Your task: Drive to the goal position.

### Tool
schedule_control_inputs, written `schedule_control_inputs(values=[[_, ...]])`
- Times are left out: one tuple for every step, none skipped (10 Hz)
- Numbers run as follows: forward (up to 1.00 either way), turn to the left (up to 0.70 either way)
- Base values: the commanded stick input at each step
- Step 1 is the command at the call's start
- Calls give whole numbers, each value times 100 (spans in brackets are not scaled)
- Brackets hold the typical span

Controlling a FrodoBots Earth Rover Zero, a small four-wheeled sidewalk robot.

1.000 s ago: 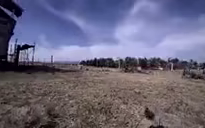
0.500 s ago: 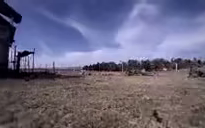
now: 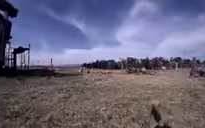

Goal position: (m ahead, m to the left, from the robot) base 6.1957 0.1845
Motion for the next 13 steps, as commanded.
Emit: schedule_control_inputs(values=[[70,0],[70,0],[70,0],[70,0],[70,0],[70,0],[70,0],[70,0],[70,0],[70,0],[70,0],[70,0],[70,27]])
